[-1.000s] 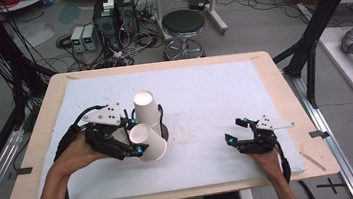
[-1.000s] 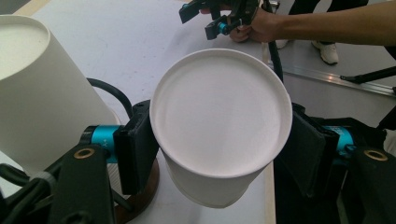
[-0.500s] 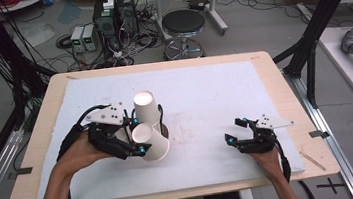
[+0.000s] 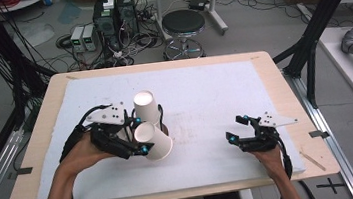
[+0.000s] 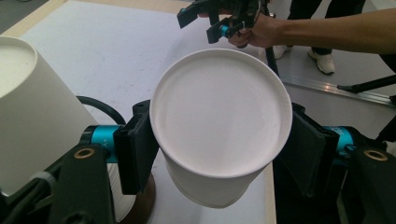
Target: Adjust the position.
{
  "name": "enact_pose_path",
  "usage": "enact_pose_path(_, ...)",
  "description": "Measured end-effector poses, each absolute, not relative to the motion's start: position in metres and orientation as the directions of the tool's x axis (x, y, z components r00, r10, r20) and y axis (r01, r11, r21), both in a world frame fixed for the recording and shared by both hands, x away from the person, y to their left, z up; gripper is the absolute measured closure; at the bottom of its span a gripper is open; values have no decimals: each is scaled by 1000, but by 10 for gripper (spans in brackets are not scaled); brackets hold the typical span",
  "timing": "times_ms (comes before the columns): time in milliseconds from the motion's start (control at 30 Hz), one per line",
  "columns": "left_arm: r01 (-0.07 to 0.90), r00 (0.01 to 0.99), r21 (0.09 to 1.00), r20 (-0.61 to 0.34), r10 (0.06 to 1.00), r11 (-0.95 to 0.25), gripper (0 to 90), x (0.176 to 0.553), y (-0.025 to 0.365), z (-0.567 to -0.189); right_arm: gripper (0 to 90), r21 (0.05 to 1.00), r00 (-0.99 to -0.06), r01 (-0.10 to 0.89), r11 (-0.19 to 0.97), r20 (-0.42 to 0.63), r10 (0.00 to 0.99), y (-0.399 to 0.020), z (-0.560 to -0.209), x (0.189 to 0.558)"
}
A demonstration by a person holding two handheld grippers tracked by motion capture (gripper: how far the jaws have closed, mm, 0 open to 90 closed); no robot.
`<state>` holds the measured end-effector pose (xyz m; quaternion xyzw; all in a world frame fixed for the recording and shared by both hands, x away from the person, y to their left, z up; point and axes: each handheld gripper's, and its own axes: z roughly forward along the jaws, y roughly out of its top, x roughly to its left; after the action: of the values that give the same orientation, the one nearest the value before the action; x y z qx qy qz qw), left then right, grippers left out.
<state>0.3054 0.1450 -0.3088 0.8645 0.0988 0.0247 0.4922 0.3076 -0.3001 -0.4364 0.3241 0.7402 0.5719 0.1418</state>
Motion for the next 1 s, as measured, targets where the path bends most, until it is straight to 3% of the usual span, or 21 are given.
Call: enact_pose_path(1000, 172, 972, 907, -93, 215, -385, 336, 303, 139, -327, 182, 953, -866, 223, 206, 97, 491, -266, -382, 312)
